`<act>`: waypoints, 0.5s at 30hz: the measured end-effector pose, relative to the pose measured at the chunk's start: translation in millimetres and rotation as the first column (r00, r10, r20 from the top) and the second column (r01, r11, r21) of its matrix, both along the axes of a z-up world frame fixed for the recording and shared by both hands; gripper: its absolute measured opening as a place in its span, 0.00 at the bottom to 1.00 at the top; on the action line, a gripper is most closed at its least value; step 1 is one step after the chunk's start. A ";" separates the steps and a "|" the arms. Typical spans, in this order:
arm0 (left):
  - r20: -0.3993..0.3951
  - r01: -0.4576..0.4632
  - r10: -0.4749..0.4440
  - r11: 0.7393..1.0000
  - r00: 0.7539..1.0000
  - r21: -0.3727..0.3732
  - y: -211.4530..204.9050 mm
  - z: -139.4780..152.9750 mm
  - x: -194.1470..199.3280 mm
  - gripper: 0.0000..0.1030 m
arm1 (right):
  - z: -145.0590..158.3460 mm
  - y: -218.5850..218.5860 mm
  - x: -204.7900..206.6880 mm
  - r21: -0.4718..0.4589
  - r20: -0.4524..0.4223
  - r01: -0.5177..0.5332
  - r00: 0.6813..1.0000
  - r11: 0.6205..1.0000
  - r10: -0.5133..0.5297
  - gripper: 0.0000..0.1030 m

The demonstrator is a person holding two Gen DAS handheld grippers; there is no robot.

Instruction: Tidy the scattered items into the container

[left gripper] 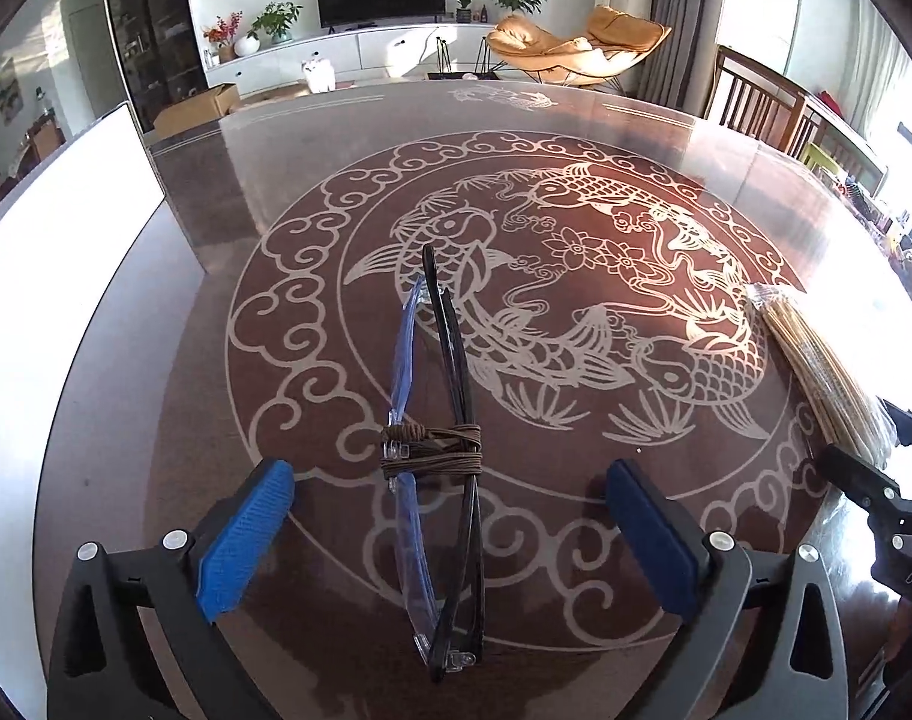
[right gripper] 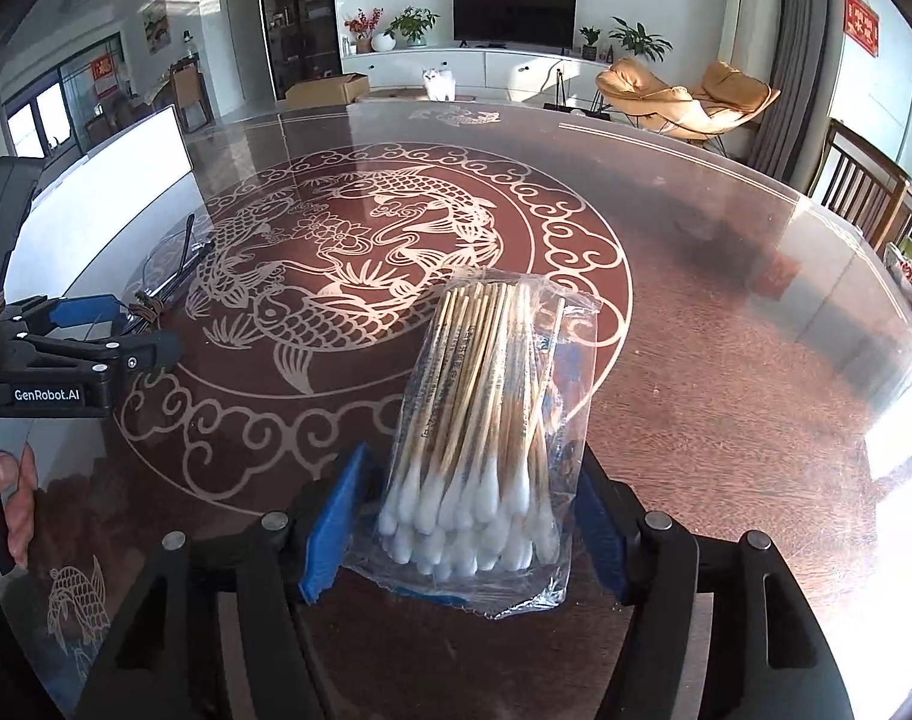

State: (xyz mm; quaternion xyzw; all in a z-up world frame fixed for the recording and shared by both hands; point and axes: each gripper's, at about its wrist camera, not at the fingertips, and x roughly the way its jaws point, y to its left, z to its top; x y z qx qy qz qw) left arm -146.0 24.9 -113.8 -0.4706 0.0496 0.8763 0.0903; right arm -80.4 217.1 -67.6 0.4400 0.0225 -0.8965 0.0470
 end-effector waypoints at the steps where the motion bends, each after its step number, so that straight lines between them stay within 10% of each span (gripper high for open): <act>1: -0.001 0.000 0.000 1.000 1.000 0.000 0.0 0.0 0.1 1.00 | 0.6 0.0 0.6 -0.002 0.000 0.000 1.000 1.000 0.000 0.66; 15: -0.004 -0.002 0.002 1.000 1.000 0.003 -1.0 -0.6 1.8 1.00 | 1.7 -1.7 2.6 -0.002 0.000 0.000 1.000 1.000 0.000 0.66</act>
